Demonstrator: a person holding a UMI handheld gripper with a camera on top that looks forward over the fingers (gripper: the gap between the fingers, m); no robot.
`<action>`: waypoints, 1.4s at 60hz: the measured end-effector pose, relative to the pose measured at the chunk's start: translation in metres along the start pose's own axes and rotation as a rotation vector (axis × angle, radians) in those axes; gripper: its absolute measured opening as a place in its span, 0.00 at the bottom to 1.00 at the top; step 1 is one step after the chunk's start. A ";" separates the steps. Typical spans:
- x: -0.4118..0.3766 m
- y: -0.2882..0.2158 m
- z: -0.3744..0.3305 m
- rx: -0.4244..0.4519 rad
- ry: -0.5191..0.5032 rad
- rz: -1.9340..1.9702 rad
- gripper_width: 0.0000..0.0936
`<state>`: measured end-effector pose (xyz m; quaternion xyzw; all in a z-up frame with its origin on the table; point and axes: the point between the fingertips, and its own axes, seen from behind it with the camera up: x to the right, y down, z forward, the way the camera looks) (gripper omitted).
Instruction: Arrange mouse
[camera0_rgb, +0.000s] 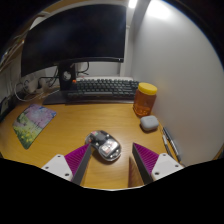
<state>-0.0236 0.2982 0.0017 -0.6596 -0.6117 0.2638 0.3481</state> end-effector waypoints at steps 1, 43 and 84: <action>0.001 -0.001 0.003 -0.001 0.001 -0.002 0.92; 0.004 -0.025 0.049 -0.047 0.046 -0.037 0.40; -0.347 -0.129 -0.007 0.000 -0.155 -0.017 0.40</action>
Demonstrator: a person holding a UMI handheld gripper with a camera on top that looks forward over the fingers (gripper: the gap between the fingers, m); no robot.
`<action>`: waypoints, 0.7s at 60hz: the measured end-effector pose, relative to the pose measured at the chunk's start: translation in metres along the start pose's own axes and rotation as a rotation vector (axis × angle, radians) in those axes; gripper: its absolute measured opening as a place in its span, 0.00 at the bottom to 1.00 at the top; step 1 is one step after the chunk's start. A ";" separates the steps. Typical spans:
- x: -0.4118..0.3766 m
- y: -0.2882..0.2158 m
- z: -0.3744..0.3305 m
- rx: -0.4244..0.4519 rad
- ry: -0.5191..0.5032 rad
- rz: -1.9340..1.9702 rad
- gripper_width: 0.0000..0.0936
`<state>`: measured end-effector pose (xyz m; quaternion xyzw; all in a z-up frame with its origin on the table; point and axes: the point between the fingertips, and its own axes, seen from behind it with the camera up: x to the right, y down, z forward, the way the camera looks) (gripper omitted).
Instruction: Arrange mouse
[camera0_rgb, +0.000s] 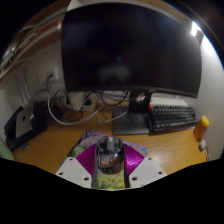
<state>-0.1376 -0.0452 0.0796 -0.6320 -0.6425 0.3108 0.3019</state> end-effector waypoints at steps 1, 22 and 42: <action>-0.001 0.008 0.004 -0.007 -0.002 -0.008 0.40; -0.029 0.077 0.050 -0.096 0.026 -0.060 0.66; -0.006 0.041 -0.087 -0.192 -0.007 -0.012 0.91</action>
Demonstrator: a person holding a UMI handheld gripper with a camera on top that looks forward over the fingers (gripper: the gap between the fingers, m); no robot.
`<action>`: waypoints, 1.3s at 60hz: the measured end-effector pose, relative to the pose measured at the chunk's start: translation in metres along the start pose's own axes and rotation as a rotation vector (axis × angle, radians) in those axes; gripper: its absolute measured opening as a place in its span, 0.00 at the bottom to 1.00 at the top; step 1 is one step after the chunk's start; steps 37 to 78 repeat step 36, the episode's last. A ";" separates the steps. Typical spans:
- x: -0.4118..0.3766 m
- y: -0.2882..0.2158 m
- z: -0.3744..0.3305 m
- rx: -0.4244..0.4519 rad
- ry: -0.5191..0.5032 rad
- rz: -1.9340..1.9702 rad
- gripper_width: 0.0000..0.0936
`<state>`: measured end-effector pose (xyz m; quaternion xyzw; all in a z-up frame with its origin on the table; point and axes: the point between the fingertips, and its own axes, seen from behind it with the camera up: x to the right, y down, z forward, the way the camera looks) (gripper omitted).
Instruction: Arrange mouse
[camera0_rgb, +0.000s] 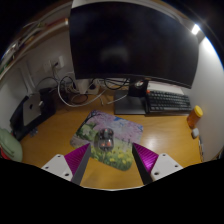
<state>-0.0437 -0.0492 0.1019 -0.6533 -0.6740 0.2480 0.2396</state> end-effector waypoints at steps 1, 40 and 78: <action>0.002 0.001 -0.011 -0.001 -0.002 0.005 0.91; 0.100 0.066 -0.151 0.005 0.041 0.012 0.92; 0.100 0.066 -0.151 0.005 0.041 0.012 0.92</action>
